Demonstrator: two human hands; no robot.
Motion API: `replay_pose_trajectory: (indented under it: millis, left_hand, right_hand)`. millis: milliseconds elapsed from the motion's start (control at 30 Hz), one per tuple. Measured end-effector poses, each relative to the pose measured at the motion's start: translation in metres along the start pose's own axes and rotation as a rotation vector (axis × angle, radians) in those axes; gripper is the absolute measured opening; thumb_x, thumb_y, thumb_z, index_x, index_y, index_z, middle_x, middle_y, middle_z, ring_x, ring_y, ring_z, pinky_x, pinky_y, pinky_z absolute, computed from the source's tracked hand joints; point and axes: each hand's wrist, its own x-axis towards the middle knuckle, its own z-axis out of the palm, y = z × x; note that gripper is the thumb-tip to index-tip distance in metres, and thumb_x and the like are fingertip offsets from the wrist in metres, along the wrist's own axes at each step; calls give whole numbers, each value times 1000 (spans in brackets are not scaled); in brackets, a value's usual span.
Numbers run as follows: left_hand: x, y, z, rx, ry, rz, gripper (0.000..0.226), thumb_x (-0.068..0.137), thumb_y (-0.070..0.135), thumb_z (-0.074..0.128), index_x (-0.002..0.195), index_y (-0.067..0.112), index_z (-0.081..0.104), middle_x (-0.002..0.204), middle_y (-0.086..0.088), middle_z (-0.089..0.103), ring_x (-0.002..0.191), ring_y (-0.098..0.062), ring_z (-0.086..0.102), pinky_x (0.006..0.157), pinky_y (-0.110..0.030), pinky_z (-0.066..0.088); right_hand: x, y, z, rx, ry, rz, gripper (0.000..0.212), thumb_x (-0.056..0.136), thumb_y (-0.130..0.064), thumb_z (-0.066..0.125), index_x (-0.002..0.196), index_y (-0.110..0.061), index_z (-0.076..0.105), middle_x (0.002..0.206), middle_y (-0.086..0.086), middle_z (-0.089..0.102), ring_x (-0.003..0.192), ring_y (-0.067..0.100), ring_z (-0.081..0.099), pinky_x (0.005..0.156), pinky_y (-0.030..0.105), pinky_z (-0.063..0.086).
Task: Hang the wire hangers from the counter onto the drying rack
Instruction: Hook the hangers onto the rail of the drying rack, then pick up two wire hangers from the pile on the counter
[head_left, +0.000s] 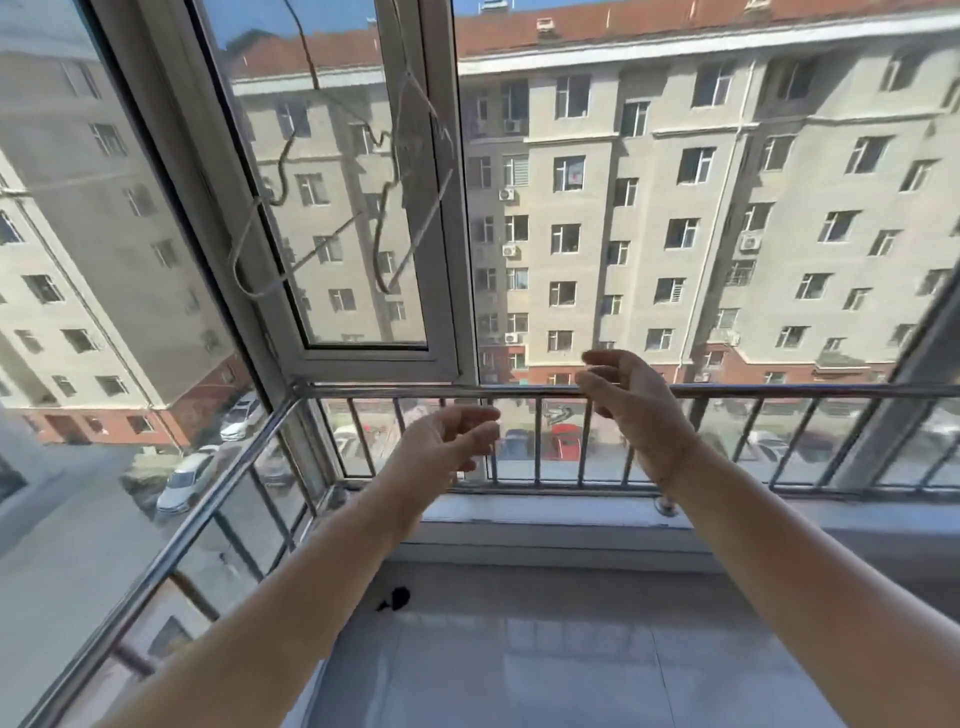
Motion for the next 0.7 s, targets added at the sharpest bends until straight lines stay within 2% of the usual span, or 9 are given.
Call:
replay_pose_trajectory:
  millis: [100,167,233,333,433,500,567,700]
  left_hand:
    - [8,5,37,16,-82,23,24,87,28,62,111,23,65,107,-3,70,97,-12,64,80,-21,51]
    - [11,10,67,4,-145,32,25,84,33,65,109,28,64,109,-1,69,102,-13,63,84,-25,48]
    - [12,16,102,4,-212,45,30,83,33,66,112,26,63,112,-1,69,104,-13,62,87,-25,48]
    - [9,27,165,-36,-304,50,31,86,20,64,117,18,61,113,-3,68,98,-7,63,79,-13,49]
    - [4,36,232,-42,-409,78,34,84,11,65,117,14,60,112,-2,66,97,-6,63,80,-13,51]
    - [-1,40,276,-22,-482,100,35,83,10,67,117,14,60,111,1,67,97,-2,64,81,-14,51]
    - [-8,44,319,27,-540,136,36,82,14,69,118,18,61,111,5,67,99,0,63,83,-15,51]
    - [-20,55,401,108,-623,177,39,81,21,71,119,23,60,116,5,66,109,-8,61,99,-31,48]
  right_hand:
    - [-13,8,-39,-23,67,2,31,85,-15,65,114,-11,55,95,2,61,86,11,58,70,14,47]
    - [-25,12,-71,-37,114,-10,32,85,-14,65,114,-11,54,96,2,59,93,16,56,83,23,48]
    - [-38,14,-107,-63,163,-25,31,84,-15,66,113,-14,54,96,1,57,95,17,54,88,26,46]
    - [-62,15,-168,-126,246,-20,39,78,-25,69,114,-19,53,103,3,55,98,17,54,86,25,46]
    - [-93,15,-232,-193,339,-1,45,70,-35,68,111,-25,53,112,3,57,108,20,54,93,32,47]
    - [-118,16,-273,-235,385,12,48,70,-36,68,113,-22,52,112,5,56,105,18,53,91,30,47]
    - [-143,18,-314,-271,429,21,45,78,-28,71,117,-19,51,109,4,54,101,15,51,85,24,45]
    - [-187,21,-394,-316,551,57,40,82,-21,68,119,-19,52,112,3,55,103,13,50,80,13,41]
